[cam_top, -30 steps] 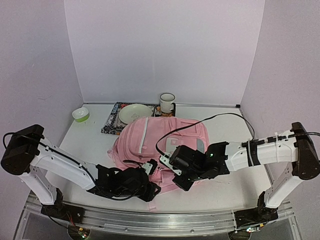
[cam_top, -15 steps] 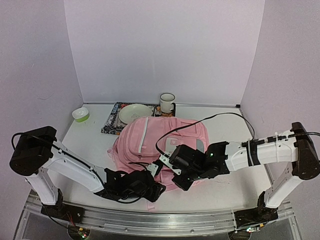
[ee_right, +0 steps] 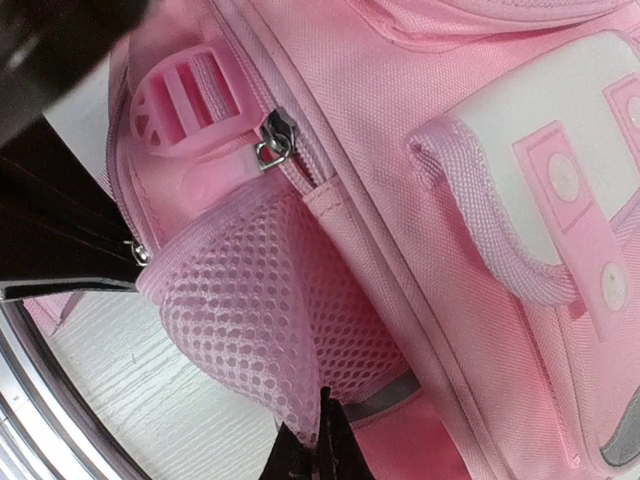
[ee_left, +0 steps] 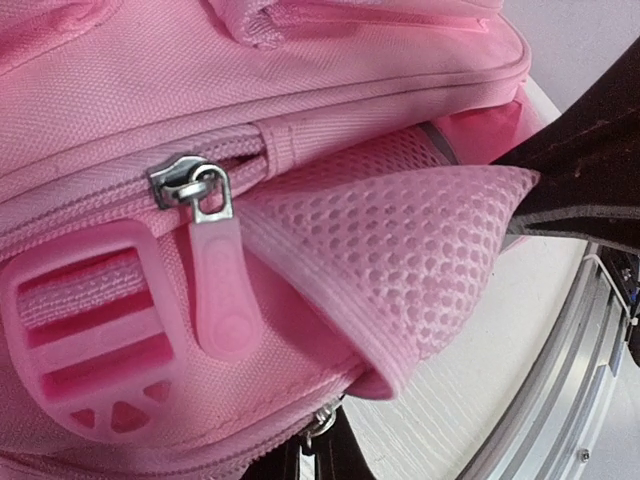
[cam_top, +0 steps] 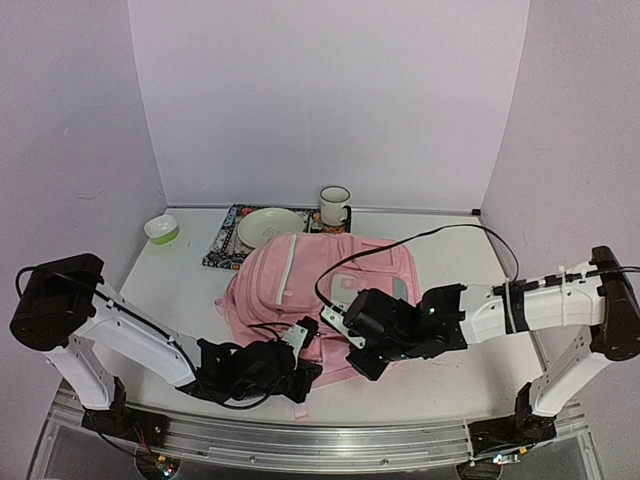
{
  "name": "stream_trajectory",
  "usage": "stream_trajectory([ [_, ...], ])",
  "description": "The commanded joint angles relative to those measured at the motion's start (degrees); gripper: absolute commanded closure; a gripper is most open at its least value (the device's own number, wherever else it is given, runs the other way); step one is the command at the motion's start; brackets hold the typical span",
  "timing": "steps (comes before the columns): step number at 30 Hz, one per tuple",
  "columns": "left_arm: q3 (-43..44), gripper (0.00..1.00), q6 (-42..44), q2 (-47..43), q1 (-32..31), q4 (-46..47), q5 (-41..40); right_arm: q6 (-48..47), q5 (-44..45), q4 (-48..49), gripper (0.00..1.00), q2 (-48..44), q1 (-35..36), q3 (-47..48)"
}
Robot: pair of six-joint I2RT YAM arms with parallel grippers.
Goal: Pack the student bag
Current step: Zip the student bag in the largest pocket of the bag.
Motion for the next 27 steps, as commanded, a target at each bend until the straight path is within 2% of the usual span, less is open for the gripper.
stream_trajectory([
  [1,-2.3,1.0,0.5,-4.6,0.0,-2.0,-0.8,1.1,7.0,-0.9,1.0,-4.2,-1.1,-0.4],
  [9,-2.0,1.0,-2.0,-9.3,1.6,-22.6,-7.6,8.9,17.8,-12.7,1.0,-8.6,-8.5,-3.7],
  [15,-4.6,1.0,-0.5,-14.0,5.4,-25.0,-4.1,17.4,26.1,-20.2,1.0,-14.5,-17.1,-6.5],
  [19,-3.8,1.0,2.1,-16.6,7.4,-27.8,-3.1,17.6,28.4,-20.7,1.0,-17.3,-20.1,-7.8],
  [22,-2.2,1.0,4.0,-18.3,8.0,-27.7,-0.3,10.7,21.1,-15.9,0.99,-18.2,-19.2,-7.8],
  [27,2.9,1.0,7.1,-17.0,8.1,-24.6,8.5,1.5,9.8,-3.5,0.75,-22.2,-14.3,-10.7],
])
